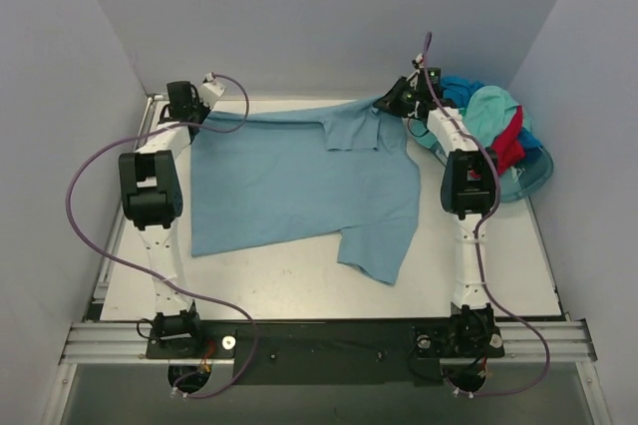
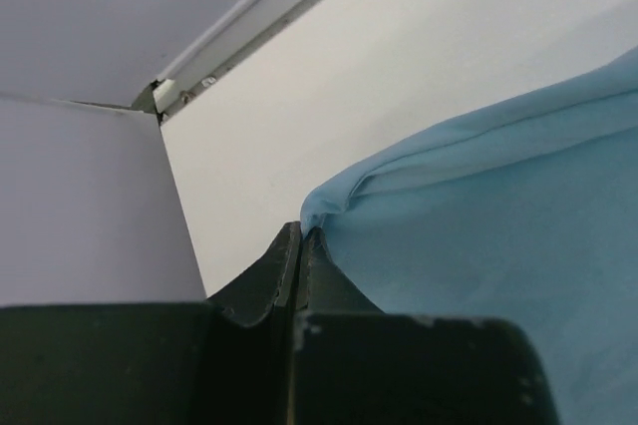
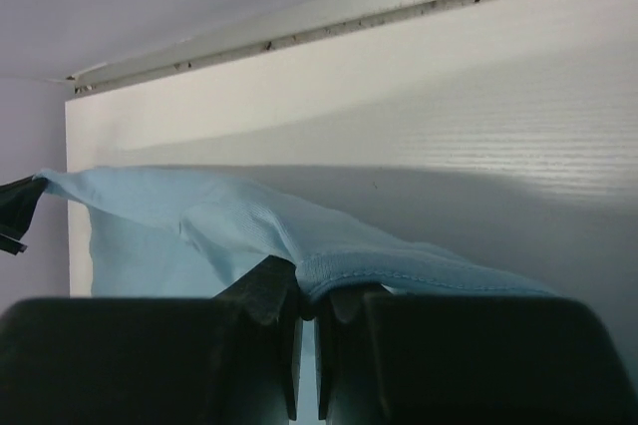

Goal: Fold and stack the t-shirts
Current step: Flatten out the tshirt, then grap the side of the flattened tshirt closest away from the robot with both arms

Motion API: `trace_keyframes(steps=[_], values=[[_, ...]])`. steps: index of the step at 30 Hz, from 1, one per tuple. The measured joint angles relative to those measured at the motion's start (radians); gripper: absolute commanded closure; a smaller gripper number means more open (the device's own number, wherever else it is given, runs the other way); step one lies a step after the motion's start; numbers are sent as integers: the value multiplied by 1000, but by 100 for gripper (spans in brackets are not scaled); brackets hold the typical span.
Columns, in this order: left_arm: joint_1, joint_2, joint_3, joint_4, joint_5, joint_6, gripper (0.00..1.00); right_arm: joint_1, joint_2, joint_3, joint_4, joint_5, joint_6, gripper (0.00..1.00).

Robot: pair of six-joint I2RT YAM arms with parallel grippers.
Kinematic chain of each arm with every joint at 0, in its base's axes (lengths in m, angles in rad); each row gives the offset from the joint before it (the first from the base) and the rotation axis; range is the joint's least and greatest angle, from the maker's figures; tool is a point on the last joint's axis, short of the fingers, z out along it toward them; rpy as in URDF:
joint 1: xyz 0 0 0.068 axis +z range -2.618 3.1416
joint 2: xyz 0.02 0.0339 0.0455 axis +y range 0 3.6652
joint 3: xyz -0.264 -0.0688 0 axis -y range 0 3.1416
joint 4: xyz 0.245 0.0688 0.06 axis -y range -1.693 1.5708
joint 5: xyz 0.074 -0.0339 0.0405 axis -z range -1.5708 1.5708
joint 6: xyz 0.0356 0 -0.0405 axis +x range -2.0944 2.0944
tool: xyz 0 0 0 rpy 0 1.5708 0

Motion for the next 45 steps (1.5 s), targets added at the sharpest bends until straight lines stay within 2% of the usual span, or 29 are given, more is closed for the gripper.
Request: trace_keyframes(steps=[3, 5, 6, 7, 8, 9, 12, 15, 18, 23, 27, 31, 34, 38, 42, 45], values=[[3, 54, 89, -3, -19, -9, 100, 0, 0, 24, 21, 45, 12, 98], [2, 99, 169, -26, -27, -13, 98, 6, 5, 40, 19, 77, 19, 85], [0, 121, 209, -40, -32, -15, 91, 10, 11, 52, 18, 90, 22, 71], [-2, 139, 243, -55, -40, -16, 75, 15, 21, 74, 19, 104, 22, 64], [-3, 153, 268, -68, -49, -18, 68, 19, 33, 93, 19, 116, 25, 53], [-5, 166, 291, -79, -60, -21, 59, 21, 39, 106, 19, 124, 25, 49], [-6, 189, 340, -110, -100, -40, 48, 32, 55, 126, 8, 154, 16, 35], [-5, 190, 372, -144, -134, -50, 38, 40, 52, 126, -19, 178, 1, 28], [-4, 190, 422, -178, -152, -68, 32, 46, 17, 84, -66, 205, -31, 26], [-3, 132, 427, -274, -103, -95, 32, 65, -192, -122, -210, 280, -109, 26], [0, -69, 266, -411, 70, -57, 37, 97, -488, -358, -348, 391, -161, 28], [2, -409, -33, -591, 274, 138, 37, 162, -798, -638, -442, 481, -163, 31], [2, -641, -246, -748, 355, 330, 36, 228, -957, -876, -509, 509, -125, 32], [8, -811, -549, -863, 361, 513, 34, 319, -1014, -1120, -566, 502, -51, 36], [10, -818, -791, -864, 306, 602, 33, 376, -1013, -1257, -565, 465, 14, 39], [10, -821, -869, -824, 274, 630, 32, 391, -1014, -1310, -534, 442, 56, 41]])
